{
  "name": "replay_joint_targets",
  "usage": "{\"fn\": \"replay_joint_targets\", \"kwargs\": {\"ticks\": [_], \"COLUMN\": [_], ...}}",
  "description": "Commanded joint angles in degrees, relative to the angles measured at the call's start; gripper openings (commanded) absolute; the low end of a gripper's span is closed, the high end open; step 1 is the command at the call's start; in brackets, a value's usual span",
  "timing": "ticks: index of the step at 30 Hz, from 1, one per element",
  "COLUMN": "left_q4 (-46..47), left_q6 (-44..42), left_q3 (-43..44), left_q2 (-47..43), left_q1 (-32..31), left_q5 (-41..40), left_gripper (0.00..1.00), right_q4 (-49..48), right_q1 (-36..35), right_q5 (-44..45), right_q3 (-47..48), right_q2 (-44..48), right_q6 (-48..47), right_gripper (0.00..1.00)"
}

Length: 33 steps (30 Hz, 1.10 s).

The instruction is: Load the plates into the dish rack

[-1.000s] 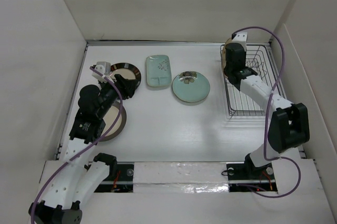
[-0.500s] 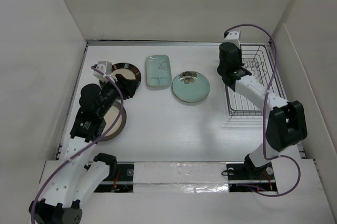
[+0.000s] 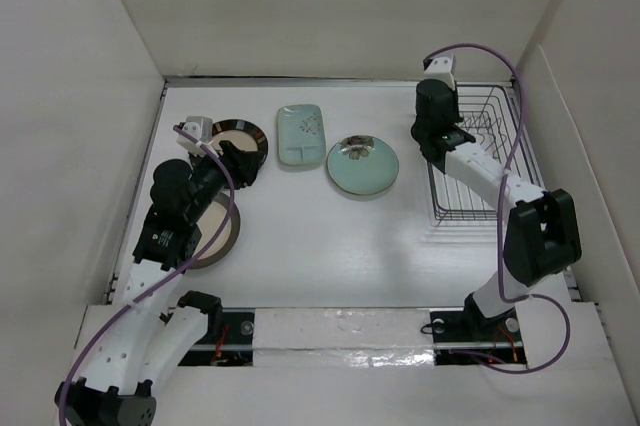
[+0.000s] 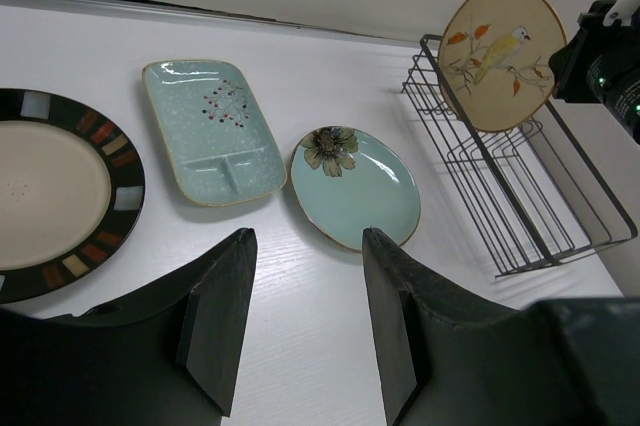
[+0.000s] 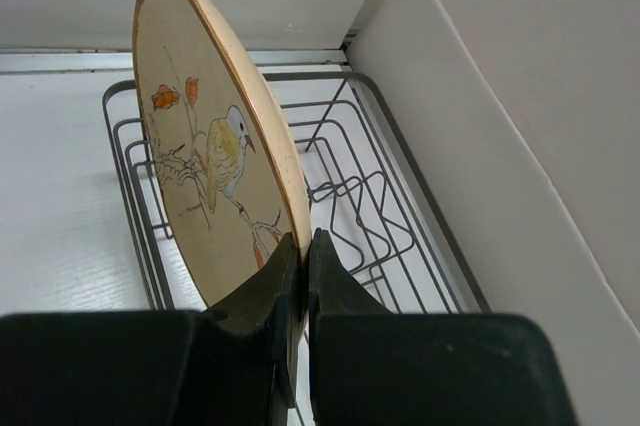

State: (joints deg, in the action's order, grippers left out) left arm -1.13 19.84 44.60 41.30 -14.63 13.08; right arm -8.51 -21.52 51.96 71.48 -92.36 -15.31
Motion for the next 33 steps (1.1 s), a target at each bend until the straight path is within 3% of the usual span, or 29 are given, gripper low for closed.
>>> {"fn": "replay_joint_targets", "kwargs": {"ticks": [1, 21, 33], "left_q4": [2.44, 2.62, 2.71], "left_q6": [0.12, 0.2, 0.29], "left_q3": [-0.21, -0.21, -0.3], "left_q2": [-0.87, -0.87, -1.13], "left_q1": [0.22, 0.22, 0.22], "left_q5": [0.54, 1.33, 1.16], "left_gripper": [0.44, 0.44, 0.44], "right_q4": [-9.85, -12.23, -11.53], "right_q1": [-0.63, -2.56, 0.07], "right_q5": [2.88, 5.43, 8.33], "right_q3": [0.68, -5.74, 4.98], "right_q2": [0.6, -2.83, 2.61], "right_q6": [-0.77, 4.15, -0.42], "right_gripper": [0.0, 0.0, 0.0]}}
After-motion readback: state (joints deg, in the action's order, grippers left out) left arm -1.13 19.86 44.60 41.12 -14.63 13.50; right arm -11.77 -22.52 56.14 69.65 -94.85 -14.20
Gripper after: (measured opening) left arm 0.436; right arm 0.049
